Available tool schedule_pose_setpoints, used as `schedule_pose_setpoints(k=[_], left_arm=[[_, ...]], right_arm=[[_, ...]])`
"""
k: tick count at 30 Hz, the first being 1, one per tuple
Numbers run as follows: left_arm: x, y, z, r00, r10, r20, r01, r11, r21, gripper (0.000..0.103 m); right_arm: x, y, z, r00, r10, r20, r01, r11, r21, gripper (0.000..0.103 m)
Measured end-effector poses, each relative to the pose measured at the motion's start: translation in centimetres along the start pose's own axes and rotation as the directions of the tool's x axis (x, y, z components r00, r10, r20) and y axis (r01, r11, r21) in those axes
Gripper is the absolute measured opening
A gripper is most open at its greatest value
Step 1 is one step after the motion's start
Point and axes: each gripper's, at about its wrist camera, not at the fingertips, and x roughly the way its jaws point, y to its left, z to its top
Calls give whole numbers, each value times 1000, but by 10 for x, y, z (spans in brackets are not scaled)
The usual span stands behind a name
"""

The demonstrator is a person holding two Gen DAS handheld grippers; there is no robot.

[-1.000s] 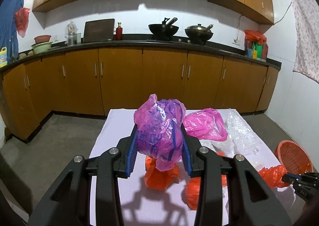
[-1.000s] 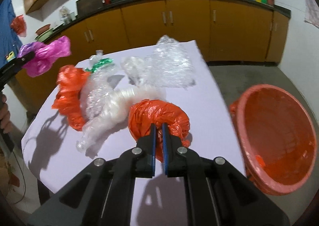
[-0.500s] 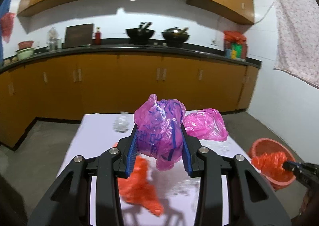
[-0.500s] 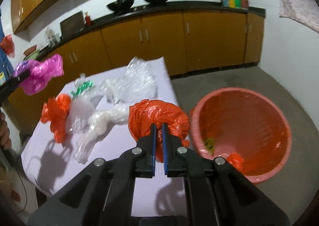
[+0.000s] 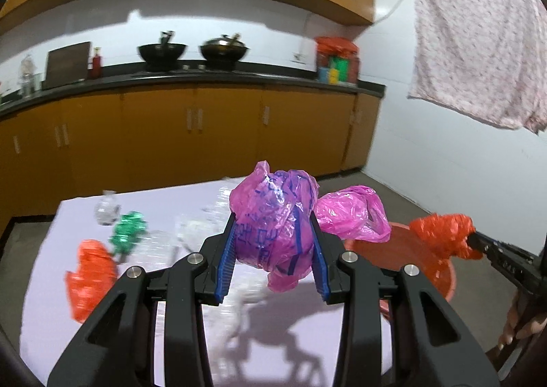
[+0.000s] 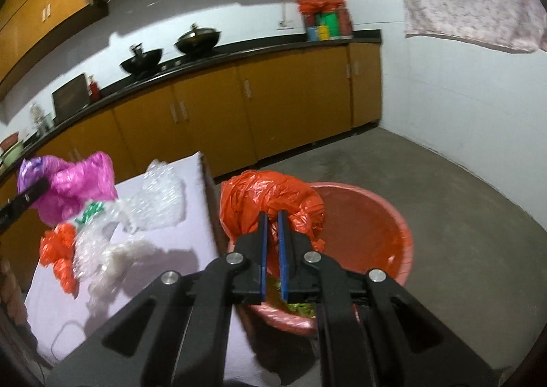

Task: Collect trash
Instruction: 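Carry both bags over the basket and open both tools to drop them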

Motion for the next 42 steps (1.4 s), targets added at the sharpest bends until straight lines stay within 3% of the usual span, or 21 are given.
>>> schedule_pose_setpoints(k=[17, 42], left_arm=[[57, -83, -14, 990, -112, -88, 118, 991, 63, 39], [112, -126, -27, 971, -174, -162, 191, 976, 101, 39]], right_arm=[[9, -40, 7, 995, -80, 55, 76, 995, 64, 7], [34, -62, 14, 992, -103, 74, 94, 989, 116, 7]])
